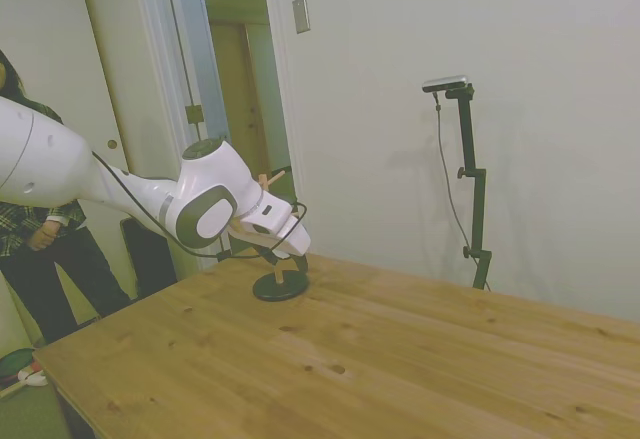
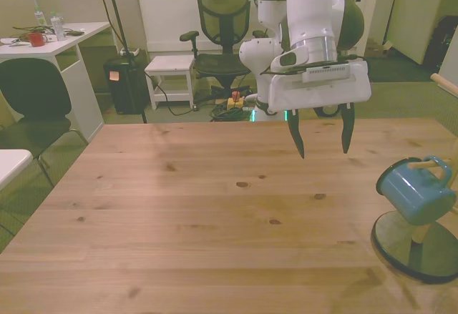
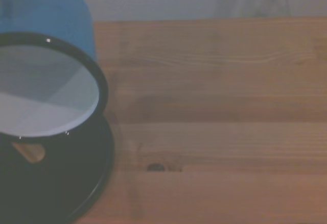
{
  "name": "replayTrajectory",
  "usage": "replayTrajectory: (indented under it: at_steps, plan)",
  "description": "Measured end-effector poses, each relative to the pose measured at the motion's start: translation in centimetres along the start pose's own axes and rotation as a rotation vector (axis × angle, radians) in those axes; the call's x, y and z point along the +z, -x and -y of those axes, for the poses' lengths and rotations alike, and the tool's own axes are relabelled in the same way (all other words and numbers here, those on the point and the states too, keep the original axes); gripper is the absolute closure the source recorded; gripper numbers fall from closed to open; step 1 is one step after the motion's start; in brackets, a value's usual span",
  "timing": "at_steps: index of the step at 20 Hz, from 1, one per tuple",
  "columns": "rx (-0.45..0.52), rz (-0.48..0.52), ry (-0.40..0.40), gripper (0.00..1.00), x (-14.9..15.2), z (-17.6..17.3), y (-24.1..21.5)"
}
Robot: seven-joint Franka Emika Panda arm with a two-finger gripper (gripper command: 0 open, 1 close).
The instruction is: Unload the mug
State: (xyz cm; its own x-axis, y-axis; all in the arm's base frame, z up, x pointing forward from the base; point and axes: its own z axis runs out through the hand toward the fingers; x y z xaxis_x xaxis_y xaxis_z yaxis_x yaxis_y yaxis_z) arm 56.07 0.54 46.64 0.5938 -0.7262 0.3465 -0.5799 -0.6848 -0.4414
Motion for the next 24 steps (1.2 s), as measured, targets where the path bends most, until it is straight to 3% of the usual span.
replayTrajectory:
  at_steps: [4,18,24]
  plan:
    - [0.001,-0.033,-0.026,0.00,1.7,0.3,-0.5]
    - [-0.103,-0.067,-0.118,0.00,6.5,7.1,0.4]
    - [-0.119,-0.093,-0.146,0.00,8.2,8.4,0.2]
